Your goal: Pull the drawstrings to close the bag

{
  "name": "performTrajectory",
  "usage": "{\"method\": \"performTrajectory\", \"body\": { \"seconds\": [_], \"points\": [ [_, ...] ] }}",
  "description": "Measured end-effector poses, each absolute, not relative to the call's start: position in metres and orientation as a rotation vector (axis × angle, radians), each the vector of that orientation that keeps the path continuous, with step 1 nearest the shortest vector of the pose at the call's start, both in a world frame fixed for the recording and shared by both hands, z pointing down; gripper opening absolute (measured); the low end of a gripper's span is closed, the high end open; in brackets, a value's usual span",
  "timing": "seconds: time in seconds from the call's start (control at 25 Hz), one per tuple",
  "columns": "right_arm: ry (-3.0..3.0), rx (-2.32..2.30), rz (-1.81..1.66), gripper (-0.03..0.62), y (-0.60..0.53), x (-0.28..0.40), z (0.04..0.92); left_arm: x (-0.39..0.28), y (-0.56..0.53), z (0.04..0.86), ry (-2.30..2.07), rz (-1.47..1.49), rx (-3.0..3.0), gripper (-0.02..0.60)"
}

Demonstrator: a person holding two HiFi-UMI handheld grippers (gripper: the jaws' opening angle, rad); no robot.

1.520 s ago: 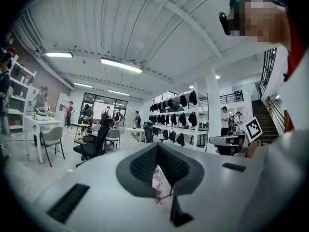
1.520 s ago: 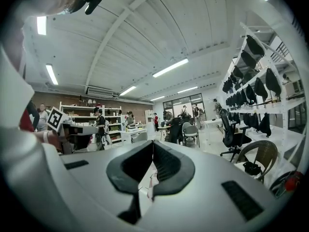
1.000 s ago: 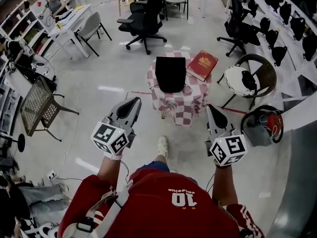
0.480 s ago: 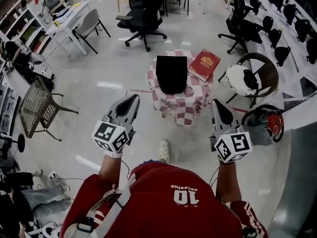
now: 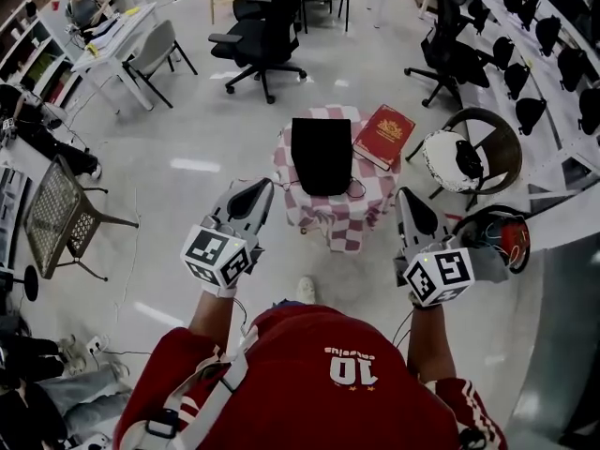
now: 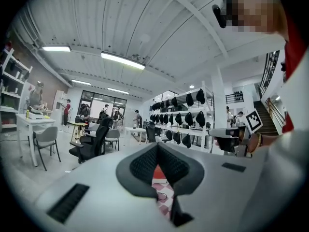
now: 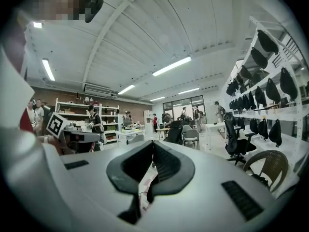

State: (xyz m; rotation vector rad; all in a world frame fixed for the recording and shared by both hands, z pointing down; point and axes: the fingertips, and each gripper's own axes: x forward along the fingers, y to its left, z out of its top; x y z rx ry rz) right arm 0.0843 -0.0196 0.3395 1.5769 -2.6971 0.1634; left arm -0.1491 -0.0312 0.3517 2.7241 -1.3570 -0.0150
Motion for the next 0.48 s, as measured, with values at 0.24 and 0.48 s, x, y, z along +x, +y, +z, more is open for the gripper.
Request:
{"method": "performTrajectory", "body": {
  "seconds": [0.24,0.48],
  "points": [
    [-2.697,1.594,0.191,0.017,-0.051,0.075,0.339,-0.156,-0.062,0.351,-1.323,-0.022,2.744,0.006],
    [-2.702,1.6,0.17,0.016,-0.076,0.058,0.336,-0.171,-0.089,0.353,-1.312,-0.044,2.744,0.006]
  ]
}}
